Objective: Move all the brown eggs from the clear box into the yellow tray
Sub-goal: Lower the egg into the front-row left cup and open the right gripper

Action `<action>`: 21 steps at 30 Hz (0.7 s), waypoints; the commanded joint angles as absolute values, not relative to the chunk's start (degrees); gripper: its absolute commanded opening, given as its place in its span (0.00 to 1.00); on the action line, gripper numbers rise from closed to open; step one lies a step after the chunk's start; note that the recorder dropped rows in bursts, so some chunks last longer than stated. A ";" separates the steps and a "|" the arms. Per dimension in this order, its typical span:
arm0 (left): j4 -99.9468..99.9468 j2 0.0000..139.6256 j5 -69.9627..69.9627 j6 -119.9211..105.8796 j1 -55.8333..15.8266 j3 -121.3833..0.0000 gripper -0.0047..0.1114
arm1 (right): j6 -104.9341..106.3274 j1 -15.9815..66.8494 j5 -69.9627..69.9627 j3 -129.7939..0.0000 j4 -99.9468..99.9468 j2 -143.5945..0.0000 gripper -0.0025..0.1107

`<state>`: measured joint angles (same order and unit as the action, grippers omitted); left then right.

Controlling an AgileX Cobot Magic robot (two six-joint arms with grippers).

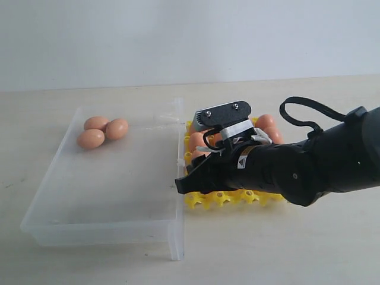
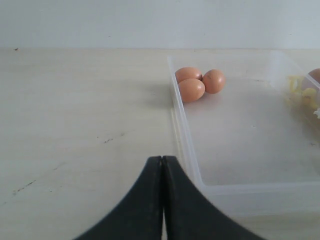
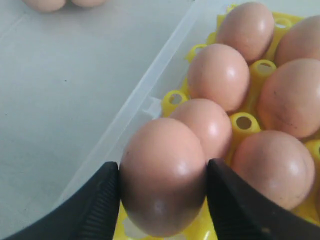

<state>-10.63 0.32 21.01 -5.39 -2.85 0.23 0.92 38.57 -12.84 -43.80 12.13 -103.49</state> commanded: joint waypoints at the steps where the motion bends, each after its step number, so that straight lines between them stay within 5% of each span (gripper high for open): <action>1: -10.77 0.00 20.79 -5.55 -2.79 0.00 0.04 | 1.48 38.71 -13.56 -43.72 12.12 -104.92 0.02; 17: -10.77 0.00 20.79 -5.55 -2.79 0.00 0.04 | 1.48 38.71 -13.97 -43.72 12.12 -105.39 0.02; 21: -10.77 0.00 20.79 -5.55 -2.79 0.00 0.04 | 1.48 38.71 -13.89 -43.72 12.12 -105.39 0.11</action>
<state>-10.63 0.32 21.01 -5.39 -2.85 0.23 0.92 38.57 -12.82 -43.80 12.26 -105.42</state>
